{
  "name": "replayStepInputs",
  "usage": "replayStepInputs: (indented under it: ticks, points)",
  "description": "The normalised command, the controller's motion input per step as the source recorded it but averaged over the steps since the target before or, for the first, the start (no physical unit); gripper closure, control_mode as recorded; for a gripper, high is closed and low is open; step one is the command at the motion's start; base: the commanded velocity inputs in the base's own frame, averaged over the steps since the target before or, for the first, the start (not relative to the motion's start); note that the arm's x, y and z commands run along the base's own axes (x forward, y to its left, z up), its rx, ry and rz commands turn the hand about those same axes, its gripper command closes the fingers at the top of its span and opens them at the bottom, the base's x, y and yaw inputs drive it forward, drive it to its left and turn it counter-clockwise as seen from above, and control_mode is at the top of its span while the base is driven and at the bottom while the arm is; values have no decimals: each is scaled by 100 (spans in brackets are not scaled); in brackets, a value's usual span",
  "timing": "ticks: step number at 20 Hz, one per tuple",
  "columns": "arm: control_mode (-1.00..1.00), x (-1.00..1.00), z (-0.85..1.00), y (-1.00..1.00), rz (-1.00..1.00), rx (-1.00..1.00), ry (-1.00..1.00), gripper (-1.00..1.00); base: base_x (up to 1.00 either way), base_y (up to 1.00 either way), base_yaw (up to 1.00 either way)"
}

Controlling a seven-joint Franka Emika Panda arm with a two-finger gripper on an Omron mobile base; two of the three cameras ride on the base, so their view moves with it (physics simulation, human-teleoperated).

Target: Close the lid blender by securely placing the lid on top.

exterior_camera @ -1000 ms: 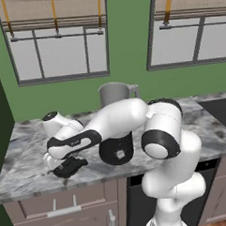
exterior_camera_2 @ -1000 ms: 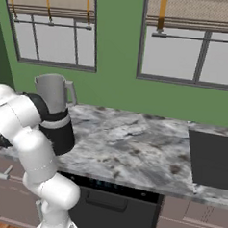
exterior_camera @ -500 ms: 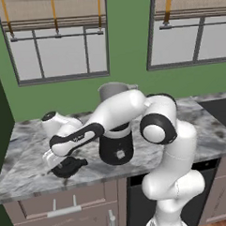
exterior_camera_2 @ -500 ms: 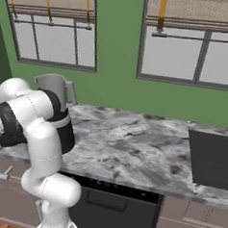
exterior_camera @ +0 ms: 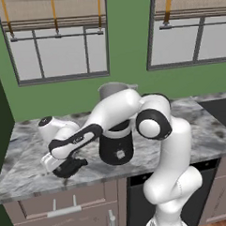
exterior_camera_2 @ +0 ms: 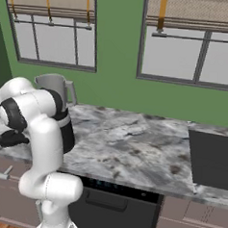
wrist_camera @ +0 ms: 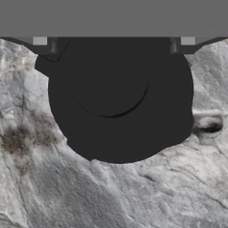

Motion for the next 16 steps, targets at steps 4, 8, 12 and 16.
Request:
replayStepInputs:
  ticks: [4,8,12,16]
  points:
    - [-100,1,-21,0,0,0,0,-100,0,0,0]
    - [-100,13,-15,2,0,0,0,-100,0,0,0]
    - [-100,15,-11,10,0,0,-1,-100,0,0,0]
    - [-100,11,-11,8,0,0,0,-100,0,0,0]
